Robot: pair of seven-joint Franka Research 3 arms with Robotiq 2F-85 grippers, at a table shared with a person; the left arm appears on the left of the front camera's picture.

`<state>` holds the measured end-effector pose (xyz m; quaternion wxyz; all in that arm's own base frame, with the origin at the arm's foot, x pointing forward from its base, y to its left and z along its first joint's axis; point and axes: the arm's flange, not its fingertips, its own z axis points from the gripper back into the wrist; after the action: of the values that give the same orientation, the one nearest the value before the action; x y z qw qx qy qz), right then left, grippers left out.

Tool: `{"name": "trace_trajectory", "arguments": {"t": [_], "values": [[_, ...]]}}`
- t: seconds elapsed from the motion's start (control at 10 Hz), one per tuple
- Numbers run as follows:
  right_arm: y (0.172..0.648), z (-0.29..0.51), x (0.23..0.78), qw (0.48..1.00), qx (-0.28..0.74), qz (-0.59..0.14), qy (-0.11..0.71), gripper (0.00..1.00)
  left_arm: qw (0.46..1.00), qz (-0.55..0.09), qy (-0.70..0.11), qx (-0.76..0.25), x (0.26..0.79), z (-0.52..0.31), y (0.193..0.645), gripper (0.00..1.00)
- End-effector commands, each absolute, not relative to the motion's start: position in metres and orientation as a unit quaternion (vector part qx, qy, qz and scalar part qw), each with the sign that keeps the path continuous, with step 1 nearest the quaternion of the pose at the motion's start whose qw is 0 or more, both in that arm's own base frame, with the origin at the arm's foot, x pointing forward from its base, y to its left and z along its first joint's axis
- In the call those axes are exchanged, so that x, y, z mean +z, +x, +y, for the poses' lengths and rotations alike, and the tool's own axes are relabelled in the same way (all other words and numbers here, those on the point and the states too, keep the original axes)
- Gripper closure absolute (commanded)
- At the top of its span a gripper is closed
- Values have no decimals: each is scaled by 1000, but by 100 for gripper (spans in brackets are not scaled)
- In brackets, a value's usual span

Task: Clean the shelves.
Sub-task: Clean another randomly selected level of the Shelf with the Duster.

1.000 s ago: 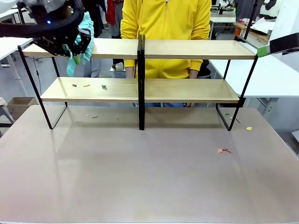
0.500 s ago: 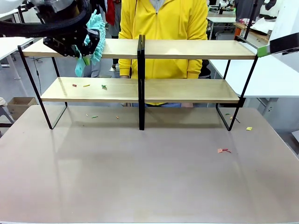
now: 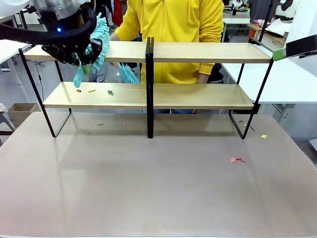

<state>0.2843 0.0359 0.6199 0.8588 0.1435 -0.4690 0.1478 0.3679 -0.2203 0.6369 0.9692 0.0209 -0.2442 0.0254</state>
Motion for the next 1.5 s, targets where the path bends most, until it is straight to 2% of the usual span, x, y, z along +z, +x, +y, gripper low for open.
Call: {"name": "trace_trajectory", "arguments": {"t": [0.0,0.3,0.6,0.8,1.0,1.2,1.3,1.4], "values": [[284,35,620,858,147,-469,146,0,975,-220,24,24,651,-204,373,87],[284,35,620,858,147,-469,146,0,981,-182,32,54,660,-182,381,87],[284,35,620,858,147,-469,146,0,974,-168,40,147,673,-157,392,87],[284,35,620,858,147,-469,146,0,966,-151,81,195,681,-138,395,87],[284,35,620,858,147,-469,146,0,941,-180,121,261,694,-122,389,87],[284,35,620,858,147,-469,146,0,934,-247,66,251,713,-111,373,87],[284,35,620,858,147,-469,146,0,944,-255,35,208,717,-111,365,87],[284,35,620,858,147,-469,146,0,942,-259,41,210,719,-109,361,87]]}}
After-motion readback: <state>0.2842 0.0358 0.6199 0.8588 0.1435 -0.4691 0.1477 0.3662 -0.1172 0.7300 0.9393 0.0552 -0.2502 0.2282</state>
